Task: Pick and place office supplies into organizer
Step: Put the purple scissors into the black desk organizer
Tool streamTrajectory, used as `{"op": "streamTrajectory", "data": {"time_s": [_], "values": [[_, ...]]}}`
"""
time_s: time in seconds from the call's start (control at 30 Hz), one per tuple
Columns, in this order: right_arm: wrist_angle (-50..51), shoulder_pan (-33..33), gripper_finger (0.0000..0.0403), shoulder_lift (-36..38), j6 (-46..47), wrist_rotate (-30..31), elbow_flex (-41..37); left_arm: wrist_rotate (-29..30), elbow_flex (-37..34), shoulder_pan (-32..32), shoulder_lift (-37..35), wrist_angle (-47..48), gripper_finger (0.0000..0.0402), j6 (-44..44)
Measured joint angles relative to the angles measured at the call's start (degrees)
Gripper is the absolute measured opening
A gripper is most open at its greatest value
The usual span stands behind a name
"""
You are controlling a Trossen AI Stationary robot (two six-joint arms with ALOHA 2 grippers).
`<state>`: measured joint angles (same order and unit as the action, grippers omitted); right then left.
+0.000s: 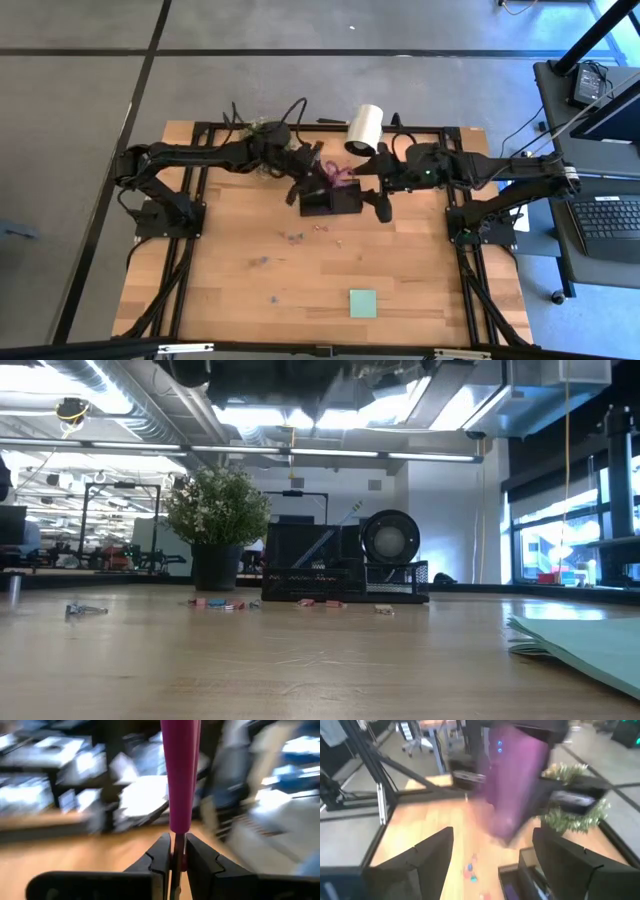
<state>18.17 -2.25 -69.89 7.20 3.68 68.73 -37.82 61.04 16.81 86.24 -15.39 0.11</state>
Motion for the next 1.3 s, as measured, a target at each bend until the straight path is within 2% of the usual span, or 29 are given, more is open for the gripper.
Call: {"op": "streamTrajectory", "data": {"time_s": [0.13,0.2,0.47,0.57,0.73,1.13,1.3], "values": [[0.61,0.08,0.0277,-1.62,-0.06,0.79,0.0,11.87,0.0,0.93,-0.02,8.45,0.0036,4.74],[0.93,0.16,0.0277,-2.26,-0.24,0.9,0.0,14.76,-0.02,0.84,-0.04,10.87,0.0036,6.06],[15.09,0.71,0.0277,-1.58,5.56,8.32,0.09,20.86,-0.07,0.97,-0.02,12.13,0.0036,6.34],[19.31,0.64,0.0277,-0.86,7.67,8.39,0.09,23.11,-0.14,1.47,-0.02,12.98,0.0035,6.45],[22.0,0.64,0.0277,-0.66,9.08,8.52,0.09,22.88,-2.92,2.31,0.0,10.61,0.0035,3.91],[22.49,0.69,0.0277,-0.66,8.88,8.74,0.09,22.7,-17.79,2.5,0.07,-19.04,0.0034,-8.04],[22.45,0.69,0.0277,-0.66,8.86,8.79,0.09,24.51,-21.08,2.14,0.91,-25.41,0.0038,-9.98]]}}
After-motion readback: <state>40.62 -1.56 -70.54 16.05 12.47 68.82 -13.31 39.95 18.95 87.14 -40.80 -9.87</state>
